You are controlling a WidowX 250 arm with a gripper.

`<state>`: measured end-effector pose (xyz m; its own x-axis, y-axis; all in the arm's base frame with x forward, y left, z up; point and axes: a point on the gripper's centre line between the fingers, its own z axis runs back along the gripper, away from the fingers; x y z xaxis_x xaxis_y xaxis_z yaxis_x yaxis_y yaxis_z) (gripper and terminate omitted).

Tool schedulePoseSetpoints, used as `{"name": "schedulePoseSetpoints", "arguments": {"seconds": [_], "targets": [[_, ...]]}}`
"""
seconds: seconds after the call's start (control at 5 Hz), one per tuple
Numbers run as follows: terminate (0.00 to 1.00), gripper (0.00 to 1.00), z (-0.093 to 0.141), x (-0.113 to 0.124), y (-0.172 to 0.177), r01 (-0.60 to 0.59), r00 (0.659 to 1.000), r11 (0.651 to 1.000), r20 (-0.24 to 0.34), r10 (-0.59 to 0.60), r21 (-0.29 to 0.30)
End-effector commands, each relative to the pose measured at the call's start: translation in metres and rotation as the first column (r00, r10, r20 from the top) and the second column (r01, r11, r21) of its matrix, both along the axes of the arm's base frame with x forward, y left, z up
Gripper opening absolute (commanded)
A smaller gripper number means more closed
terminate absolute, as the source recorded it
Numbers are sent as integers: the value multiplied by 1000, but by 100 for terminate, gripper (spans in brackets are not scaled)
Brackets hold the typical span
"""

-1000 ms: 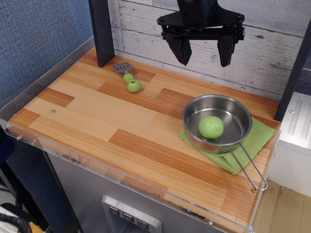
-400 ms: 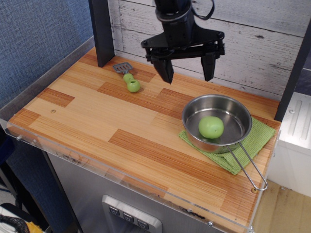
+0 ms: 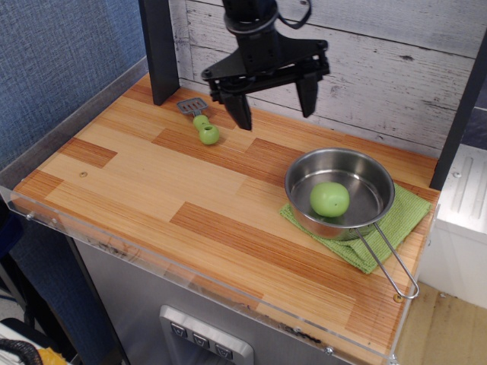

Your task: Move the spatula to the middle far left edge of the counter.

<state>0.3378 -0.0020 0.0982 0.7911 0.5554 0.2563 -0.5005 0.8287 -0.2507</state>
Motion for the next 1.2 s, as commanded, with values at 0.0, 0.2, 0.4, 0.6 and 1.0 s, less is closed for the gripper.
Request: {"name": "schedulePoseSetpoints", "arguments": {"seconds": [0.0, 0.2, 0.4, 0.6, 1.0], "targets": [[0, 100, -2, 21, 33, -141, 990, 990, 6, 141, -6], [0, 100, -19, 27, 49, -177, 984, 984, -19, 177, 5], [0, 100, -34, 35, 62, -199, 979, 980, -37, 199, 19], [0, 100, -46, 40, 67, -200, 978, 979, -56, 202, 34], [0, 100, -62, 41, 87, -243, 966, 968, -75, 247, 61]]}}
